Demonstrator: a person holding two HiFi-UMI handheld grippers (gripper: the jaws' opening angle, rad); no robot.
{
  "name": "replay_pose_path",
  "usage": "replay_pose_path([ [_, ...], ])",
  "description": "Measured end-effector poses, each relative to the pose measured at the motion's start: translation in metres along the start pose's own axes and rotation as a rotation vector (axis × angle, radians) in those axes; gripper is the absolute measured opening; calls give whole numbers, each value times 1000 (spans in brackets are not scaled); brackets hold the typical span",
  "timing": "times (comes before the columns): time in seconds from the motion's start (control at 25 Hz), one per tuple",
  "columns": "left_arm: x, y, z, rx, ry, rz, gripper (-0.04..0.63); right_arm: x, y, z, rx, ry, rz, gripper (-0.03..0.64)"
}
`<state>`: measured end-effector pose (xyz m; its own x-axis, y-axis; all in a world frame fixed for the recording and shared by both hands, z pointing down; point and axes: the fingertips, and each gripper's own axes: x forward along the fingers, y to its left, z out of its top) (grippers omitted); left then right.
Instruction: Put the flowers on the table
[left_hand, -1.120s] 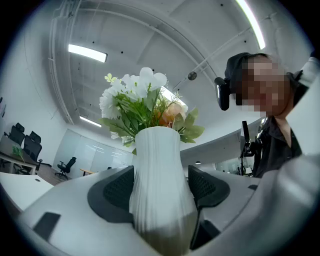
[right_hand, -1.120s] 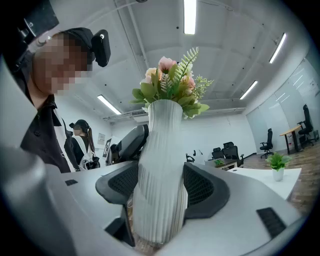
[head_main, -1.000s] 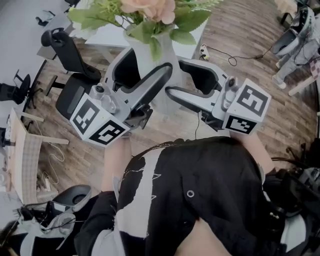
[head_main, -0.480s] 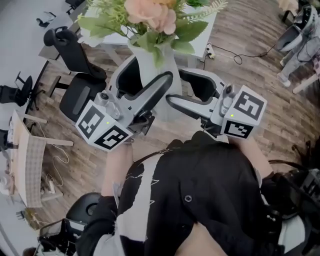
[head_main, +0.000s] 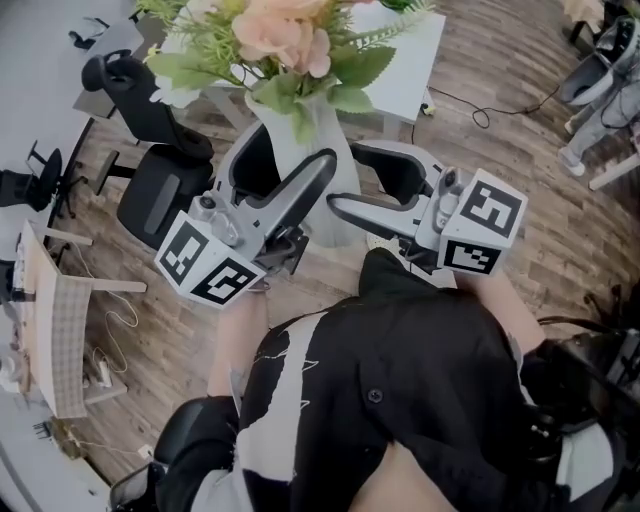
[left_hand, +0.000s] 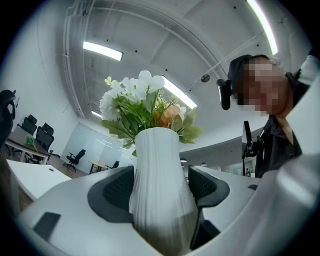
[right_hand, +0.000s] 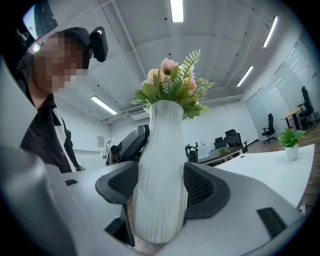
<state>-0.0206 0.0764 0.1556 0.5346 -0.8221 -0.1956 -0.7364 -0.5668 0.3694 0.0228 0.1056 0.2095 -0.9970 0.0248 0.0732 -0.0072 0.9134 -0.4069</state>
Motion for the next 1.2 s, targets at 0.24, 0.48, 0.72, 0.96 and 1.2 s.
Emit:
replay_pose_path([
  [0.24,38,89,8,23,-3,22,344,48,-84,20,-7,14,27,296],
  [0.48,83,145,7,41,4,61,344,66,-152,38,8,49,67,296],
  [0.72,98,178,-7,33,-8,121,344,74,-190,32,20,67,126,296],
  [0.96,98,183,-9,39,-26,158,344,75,-195,31,21,78,156,296],
  [1.2,114,210,-11,23,-66,181,342,83,-226,37,22,65,155,296],
])
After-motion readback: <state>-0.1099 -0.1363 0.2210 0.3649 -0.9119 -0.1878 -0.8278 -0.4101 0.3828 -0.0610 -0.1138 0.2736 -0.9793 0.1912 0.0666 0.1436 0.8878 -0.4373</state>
